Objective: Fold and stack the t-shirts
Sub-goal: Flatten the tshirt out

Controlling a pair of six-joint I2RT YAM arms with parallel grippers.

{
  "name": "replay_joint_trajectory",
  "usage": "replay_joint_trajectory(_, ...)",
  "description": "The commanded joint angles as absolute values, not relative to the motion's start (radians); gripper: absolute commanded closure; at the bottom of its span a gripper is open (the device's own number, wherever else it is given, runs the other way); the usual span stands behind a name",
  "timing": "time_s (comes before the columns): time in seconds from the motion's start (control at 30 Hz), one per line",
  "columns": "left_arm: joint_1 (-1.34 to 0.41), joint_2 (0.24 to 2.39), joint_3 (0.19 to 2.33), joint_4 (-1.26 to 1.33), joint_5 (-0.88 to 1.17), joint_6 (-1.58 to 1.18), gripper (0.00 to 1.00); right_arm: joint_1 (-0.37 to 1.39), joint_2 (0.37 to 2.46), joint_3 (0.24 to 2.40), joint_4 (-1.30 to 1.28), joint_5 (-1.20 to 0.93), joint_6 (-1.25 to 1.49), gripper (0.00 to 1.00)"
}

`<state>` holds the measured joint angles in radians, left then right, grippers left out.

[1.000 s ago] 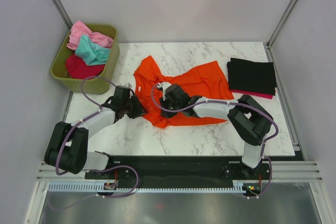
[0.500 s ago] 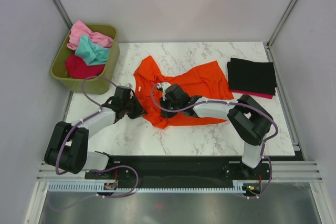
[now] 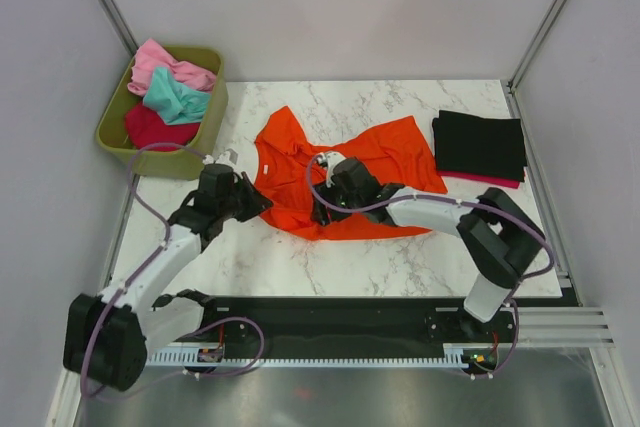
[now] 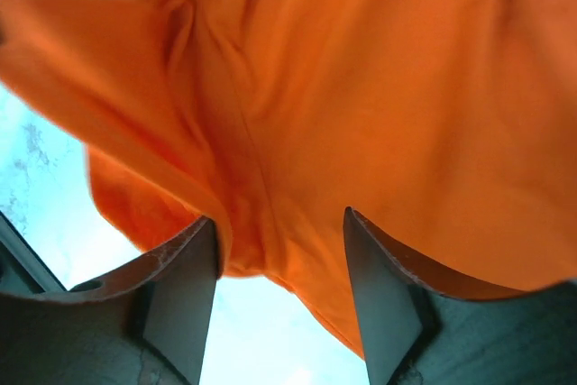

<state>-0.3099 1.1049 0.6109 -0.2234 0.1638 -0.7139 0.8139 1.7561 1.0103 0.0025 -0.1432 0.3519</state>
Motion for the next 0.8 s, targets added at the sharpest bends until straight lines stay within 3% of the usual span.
replay_joint_trajectory(0.0, -0.311, 0.912, 0.627, -0.361, 0.091, -0.701, 0.98, 0.753, 1.579, 0.954, 0.069, -0.095, 0.370, 0.36)
replay_joint_trajectory(0.07, -0.310, 0.821, 0.620, -0.418, 0.022, -0.716, 0.98, 0.733, 1.508, 0.914, 0.067, -0.052, 0.377, 0.33)
replay_joint_trajectory(0.17, -0.310, 0.677, 0.604, -0.498, -0.027, -0.741, 0.98, 0.706, 1.376, 0.844, 0.002, 0.202, 0.412, 0.29)
replay_joint_trajectory(0.33, -0.310, 0.618, 0.586, -0.551, -0.041, -0.765, 0.98, 0.608, 1.240, 0.724, -0.158, 0.474, 0.557, 0.32)
replay_joint_trajectory(0.5, -0.308, 0.620, 0.577, -0.566, -0.083, -0.808, 0.98, 0.448, 1.115, 0.599, -0.175, 0.477, 0.647, 0.36)
replay_joint_trajectory(0.77, -0.226, 0.644, 0.586, -0.598, -0.178, -0.859, 0.98, 0.213, 1.123, 0.494, -0.117, 0.312, 0.696, 0.38)
